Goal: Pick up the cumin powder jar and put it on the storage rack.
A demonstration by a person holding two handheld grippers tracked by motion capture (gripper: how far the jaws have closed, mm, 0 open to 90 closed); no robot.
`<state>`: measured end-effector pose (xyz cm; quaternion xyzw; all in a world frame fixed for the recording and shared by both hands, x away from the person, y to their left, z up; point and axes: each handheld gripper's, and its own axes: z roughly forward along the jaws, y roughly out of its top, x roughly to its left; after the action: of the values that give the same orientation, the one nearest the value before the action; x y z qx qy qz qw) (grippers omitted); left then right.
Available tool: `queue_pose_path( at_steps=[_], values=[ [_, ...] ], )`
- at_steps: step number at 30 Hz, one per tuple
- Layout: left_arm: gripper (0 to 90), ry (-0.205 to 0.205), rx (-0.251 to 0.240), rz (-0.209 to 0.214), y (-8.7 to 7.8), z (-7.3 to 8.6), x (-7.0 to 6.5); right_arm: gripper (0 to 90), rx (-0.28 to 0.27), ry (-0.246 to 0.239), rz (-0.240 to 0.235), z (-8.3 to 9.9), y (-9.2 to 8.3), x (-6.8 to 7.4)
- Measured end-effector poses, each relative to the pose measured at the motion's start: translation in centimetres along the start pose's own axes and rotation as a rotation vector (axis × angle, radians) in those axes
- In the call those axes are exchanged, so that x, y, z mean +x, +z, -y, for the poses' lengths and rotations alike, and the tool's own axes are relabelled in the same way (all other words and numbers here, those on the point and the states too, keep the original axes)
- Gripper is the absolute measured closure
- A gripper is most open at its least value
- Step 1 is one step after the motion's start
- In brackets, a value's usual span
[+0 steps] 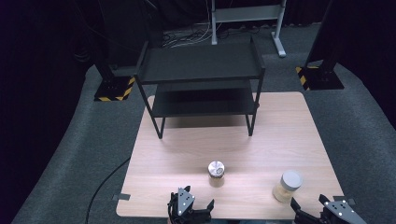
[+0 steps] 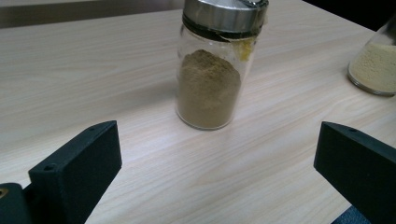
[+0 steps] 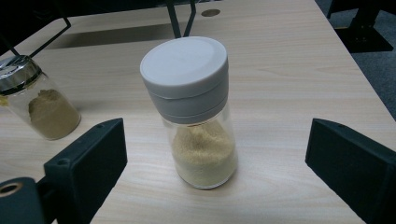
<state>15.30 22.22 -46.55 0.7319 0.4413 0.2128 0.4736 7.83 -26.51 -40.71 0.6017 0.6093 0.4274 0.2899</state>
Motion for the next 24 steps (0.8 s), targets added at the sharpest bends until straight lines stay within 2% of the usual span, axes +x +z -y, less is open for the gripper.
queue_pose_path(
  at_steps=[4,15,24],
  values=[
    [0.1,-0.003,0.017,-0.008,0.4,0.0,-0.3,4.2,-0.008,-0.003,0.0,0.0,-0.2,-0.1],
    [0.1,-0.005,0.02,-0.027,1.5,0.4,-1.1,4.0,0.008,0.021,-0.002,-0.1,0.1,-0.3],
    [0.0,-0.01,0.001,-0.028,2.7,0.5,-1.4,4.2,0.024,0.016,-0.012,0.0,0.7,-0.3]
  ],
)
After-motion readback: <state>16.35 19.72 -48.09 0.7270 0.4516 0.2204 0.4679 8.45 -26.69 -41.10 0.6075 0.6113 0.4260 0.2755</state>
